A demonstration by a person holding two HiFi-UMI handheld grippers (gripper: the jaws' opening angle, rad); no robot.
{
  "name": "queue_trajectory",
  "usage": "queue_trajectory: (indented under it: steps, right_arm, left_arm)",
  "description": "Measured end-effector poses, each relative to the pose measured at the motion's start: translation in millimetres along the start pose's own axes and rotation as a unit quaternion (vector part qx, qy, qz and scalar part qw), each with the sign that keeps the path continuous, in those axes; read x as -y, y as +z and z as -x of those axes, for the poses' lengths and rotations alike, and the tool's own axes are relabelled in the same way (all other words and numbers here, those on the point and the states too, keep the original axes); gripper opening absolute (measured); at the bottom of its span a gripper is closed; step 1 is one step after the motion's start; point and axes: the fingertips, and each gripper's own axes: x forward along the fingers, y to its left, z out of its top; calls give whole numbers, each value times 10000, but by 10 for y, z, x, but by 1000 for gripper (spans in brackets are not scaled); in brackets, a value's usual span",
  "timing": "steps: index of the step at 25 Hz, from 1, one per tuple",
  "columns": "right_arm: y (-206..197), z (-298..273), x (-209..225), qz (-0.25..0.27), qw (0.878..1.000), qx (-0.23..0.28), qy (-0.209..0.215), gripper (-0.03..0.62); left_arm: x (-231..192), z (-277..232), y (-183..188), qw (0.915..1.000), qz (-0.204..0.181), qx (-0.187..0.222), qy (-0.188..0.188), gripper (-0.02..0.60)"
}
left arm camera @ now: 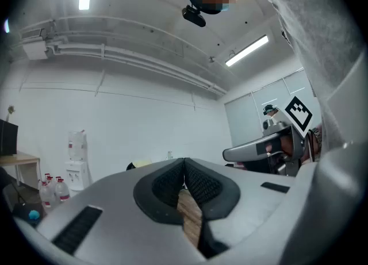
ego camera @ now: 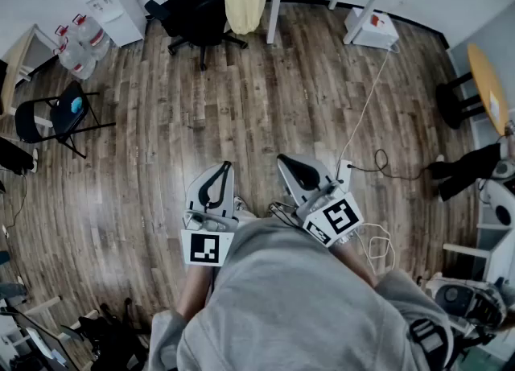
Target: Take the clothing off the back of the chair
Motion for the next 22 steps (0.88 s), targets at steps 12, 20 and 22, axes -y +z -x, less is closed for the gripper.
queue_trajectory:
  steps: [12, 20, 22]
  right_arm:
    - [5, 566, 317, 51, 10000, 44, 8, 34]
    - [-59, 862, 593, -80, 9997, 39, -214, 34]
    - [-100, 900, 680, -174, 9994, 3, -312, 34]
  left_arm:
    - [570, -142, 77, 9999, 13, 60, 105, 32]
    - [899, -279, 42, 10000, 40, -6, 16, 32]
    - [938, -311, 41, 10000, 65, -14, 38, 32]
